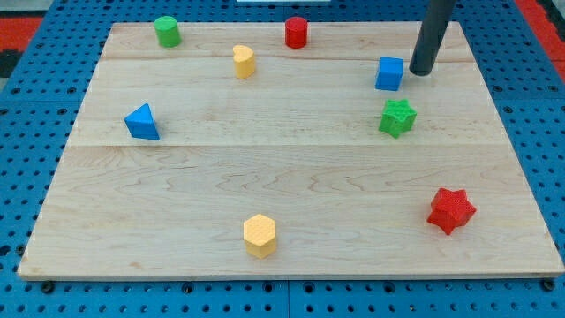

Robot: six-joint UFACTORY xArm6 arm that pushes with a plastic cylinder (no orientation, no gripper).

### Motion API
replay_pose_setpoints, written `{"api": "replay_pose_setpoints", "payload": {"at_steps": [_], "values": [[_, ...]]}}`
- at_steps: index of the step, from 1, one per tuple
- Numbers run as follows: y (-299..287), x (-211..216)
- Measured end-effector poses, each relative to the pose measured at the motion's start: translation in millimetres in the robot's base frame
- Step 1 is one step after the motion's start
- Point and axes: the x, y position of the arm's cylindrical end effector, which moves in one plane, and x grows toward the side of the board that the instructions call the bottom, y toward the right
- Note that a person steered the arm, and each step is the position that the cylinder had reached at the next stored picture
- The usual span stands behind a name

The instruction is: Move the yellow hexagon towards the top right

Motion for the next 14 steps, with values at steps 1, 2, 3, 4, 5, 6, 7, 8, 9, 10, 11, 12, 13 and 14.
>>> {"api": "replay_pose_setpoints", "payload": {"at_steps": [1, 2, 3, 4, 5, 6, 7, 8, 9, 10, 11, 12, 13, 14], "values": [[-70.7, -3.5], [-152.1, 5.2], [-155.2, 20.4], [-184.3, 106.1], [-217.7, 197.7], [-275.6, 243.5], [-255.3, 284.3], [-204.0, 300.2], [-214.0, 284.7], [-223.2, 244.4], [-228.8, 209.7], [-250.2, 213.9], [-273.8, 206.8], [-265.2, 158.4]]}}
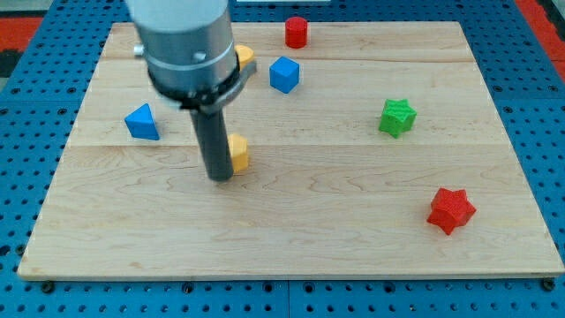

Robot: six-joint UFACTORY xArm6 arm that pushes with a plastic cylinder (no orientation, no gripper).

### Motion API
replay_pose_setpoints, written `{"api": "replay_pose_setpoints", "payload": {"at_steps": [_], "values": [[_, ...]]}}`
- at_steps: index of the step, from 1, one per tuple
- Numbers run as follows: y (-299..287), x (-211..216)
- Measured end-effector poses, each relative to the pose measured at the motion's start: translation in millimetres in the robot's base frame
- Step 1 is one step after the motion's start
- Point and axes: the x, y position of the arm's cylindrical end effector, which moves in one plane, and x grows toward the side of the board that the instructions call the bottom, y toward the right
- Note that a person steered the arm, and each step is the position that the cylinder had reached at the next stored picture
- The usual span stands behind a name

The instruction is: Move the yellow hexagon towards the top right

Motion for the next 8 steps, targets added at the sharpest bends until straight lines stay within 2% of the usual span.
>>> {"api": "replay_pose_setpoints", "payload": {"at_steps": [1, 2, 3, 4, 5, 7, 8], "values": [[31.7, -49.4], [21.3, -78.5], [-8.0, -78.5], [19.7, -107.3], [93.5, -148.0], [95.3, -90.2], [134.9, -111.0]]}}
